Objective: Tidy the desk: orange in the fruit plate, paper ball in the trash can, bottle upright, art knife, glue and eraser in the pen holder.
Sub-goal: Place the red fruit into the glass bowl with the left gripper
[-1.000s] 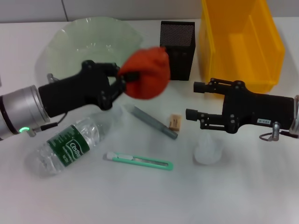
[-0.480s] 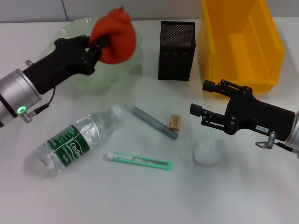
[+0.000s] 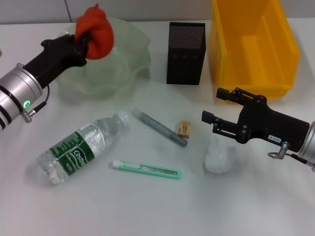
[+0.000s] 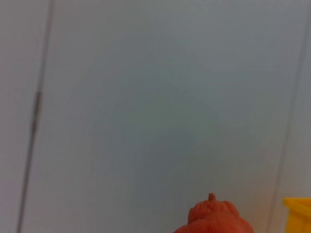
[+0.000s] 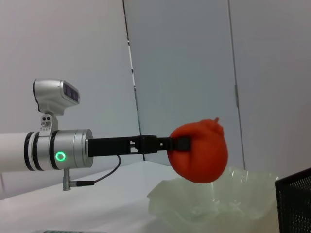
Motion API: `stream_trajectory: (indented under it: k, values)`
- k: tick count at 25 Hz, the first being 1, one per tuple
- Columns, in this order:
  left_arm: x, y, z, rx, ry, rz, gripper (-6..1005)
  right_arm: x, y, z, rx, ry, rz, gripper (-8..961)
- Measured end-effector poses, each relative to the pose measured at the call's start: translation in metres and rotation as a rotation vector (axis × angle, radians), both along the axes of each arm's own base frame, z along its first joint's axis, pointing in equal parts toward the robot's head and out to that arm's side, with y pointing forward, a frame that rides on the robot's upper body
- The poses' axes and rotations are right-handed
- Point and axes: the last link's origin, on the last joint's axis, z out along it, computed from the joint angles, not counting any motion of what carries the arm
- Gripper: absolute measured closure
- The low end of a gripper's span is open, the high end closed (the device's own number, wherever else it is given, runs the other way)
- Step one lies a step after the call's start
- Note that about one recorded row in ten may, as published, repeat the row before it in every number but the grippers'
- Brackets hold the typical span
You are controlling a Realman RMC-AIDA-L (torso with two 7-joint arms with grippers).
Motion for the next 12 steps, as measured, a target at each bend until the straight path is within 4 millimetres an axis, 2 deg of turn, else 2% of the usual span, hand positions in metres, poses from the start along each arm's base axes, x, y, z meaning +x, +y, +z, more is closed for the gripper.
stream_trajectory:
  k: [7, 12]
  values:
    - [-0.0051, 0.0017, 0.0006, 0.011, 0.002, 0.039, 933, 0.0006, -0.0006, -0.0016, 0.001, -0.003, -0.003, 224]
    - [-0.006, 0.003, -0.0011, 0.006, 0.009, 0.052, 714, 0.0005, -0.0005, -0.0015, 0.002, -0.002, -0.004, 226]
